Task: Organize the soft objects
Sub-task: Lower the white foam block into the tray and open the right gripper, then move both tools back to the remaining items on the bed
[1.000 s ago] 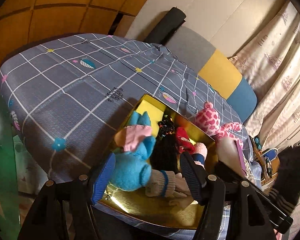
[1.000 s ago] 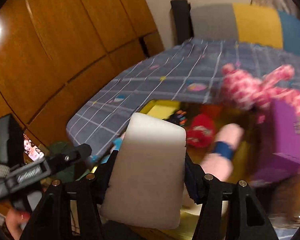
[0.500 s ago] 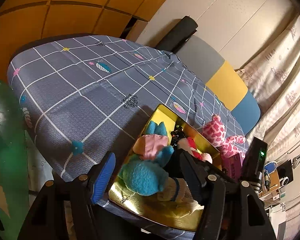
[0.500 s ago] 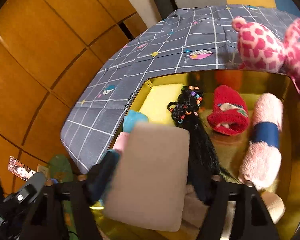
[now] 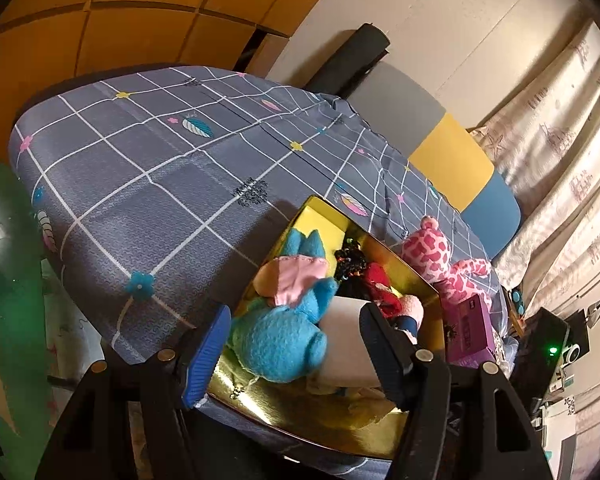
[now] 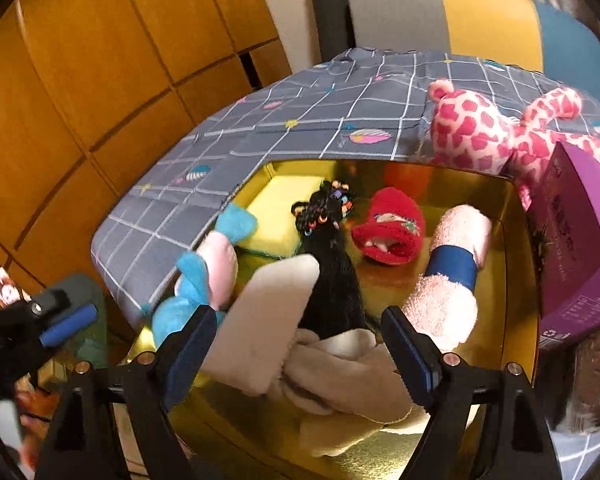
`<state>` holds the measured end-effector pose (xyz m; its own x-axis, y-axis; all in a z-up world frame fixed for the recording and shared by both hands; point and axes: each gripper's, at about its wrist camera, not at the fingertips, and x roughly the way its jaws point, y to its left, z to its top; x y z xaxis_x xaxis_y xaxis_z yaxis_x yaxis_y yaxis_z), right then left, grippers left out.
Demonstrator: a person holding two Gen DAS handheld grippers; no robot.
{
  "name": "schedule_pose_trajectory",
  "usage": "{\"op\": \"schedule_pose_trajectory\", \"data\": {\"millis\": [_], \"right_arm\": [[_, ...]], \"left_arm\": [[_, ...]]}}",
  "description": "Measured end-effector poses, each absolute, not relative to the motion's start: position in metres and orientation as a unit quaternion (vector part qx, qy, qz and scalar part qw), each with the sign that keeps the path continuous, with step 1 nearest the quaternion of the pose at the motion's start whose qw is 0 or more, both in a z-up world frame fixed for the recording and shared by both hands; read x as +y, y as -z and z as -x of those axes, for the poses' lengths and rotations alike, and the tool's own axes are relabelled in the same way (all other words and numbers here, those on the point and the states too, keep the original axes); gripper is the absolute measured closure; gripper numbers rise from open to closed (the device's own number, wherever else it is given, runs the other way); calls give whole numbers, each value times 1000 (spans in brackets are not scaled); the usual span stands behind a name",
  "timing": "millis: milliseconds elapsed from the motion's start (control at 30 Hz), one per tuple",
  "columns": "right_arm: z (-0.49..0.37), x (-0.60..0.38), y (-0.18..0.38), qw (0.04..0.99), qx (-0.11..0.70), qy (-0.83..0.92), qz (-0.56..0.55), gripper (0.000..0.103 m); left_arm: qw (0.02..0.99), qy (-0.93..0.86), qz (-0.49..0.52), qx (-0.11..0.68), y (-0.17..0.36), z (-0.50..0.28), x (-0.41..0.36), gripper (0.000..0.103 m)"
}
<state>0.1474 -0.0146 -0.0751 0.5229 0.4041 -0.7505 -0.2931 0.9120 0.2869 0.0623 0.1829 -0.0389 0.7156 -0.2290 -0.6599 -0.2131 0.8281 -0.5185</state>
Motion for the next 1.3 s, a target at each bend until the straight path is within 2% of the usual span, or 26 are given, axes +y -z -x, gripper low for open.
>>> {"op": "schedule_pose_trajectory", "data": {"millis": [167, 367, 633, 900, 1133, 1300], "right_arm": [[-145, -5, 87, 848, 481, -222, -21, 18], [-129, -16, 87, 817, 513, -261, -46, 18], [-95, -86, 26, 883, 396, -232, -101, 18], [-67, -206, -22, 936, 275, -120, -182, 18], [-56, -319, -15, 936, 265, 19, -232, 18], [-46, -384, 23, 914, 294, 105, -261, 18]], "left_arm": [[882, 5, 282, 378, 36, -62, 176, 35], [884, 8, 271, 380, 31, -66, 167, 35], [889, 41, 239, 388, 21, -79, 127, 35], [889, 110, 197, 399, 7, -88, 62, 35], [878, 176, 157, 416, -1, -93, -2, 35], [870, 226, 127, 419, -8, -95, -47, 35]]}}
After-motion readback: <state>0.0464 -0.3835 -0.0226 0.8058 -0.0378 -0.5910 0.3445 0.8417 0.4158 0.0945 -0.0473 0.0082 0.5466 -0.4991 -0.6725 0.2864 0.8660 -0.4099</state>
